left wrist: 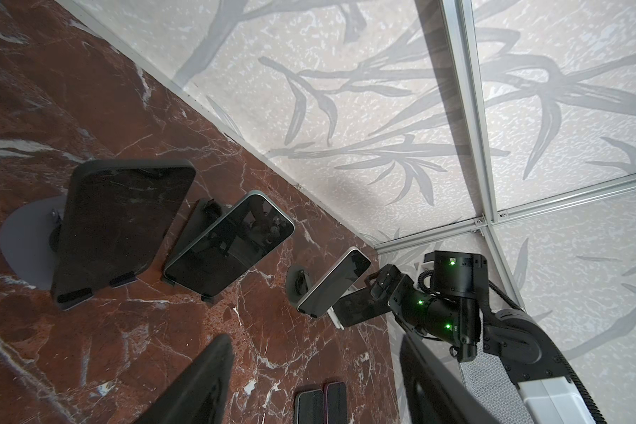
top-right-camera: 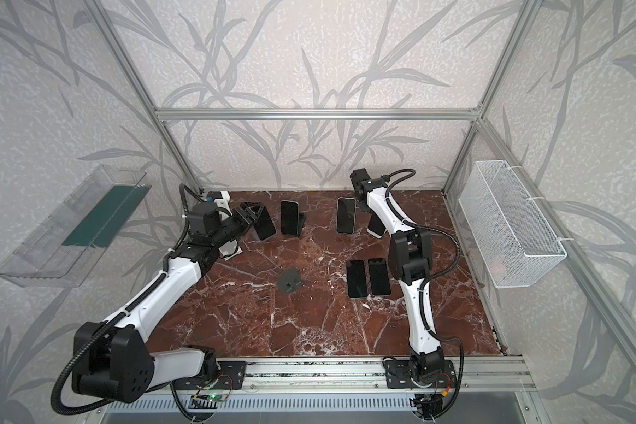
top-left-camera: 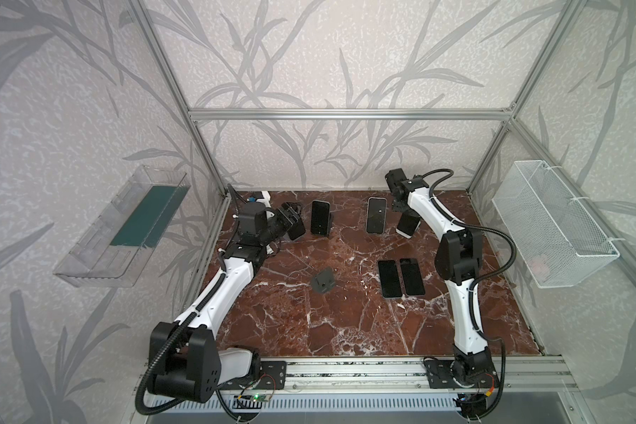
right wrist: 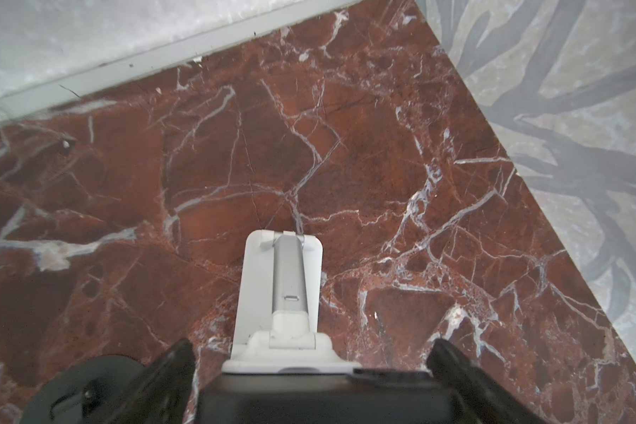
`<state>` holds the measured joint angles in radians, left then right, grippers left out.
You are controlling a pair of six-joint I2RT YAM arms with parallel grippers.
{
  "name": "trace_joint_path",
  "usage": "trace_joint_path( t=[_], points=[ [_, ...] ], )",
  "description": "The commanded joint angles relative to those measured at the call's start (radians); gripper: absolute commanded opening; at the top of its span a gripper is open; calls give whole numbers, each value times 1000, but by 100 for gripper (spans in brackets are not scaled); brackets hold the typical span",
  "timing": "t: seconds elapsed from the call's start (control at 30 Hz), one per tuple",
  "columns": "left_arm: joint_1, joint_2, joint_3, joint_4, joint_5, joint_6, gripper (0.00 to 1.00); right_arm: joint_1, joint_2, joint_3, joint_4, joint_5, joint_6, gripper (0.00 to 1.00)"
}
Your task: Remove the phone from the phone stand
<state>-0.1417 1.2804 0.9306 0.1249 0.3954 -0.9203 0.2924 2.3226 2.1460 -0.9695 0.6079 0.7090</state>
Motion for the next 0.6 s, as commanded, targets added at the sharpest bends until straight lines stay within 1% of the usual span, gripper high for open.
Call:
trace_joint_path(
  t=[0.0, 0.2, 0.43, 0.5, 0.57],
  points=[
    [3, -20, 9, 21, 18, -12, 73, -7, -78, -65, 76, 10, 6, 100],
    [4, -20, 7, 23, 17, -15, 73, -15, -103, -140, 161, -12, 3, 98],
    [4, -21, 5, 25, 19, -17, 73, -19, -100, -168, 218, -34, 7, 96],
    [3, -18, 5, 25, 19, -17, 73, -19, -100, -181, 227, -44, 15, 93],
    [3, -18, 5, 25, 16, -16, 73, -19, -106, -206, 246, -57, 27, 88]
  ],
)
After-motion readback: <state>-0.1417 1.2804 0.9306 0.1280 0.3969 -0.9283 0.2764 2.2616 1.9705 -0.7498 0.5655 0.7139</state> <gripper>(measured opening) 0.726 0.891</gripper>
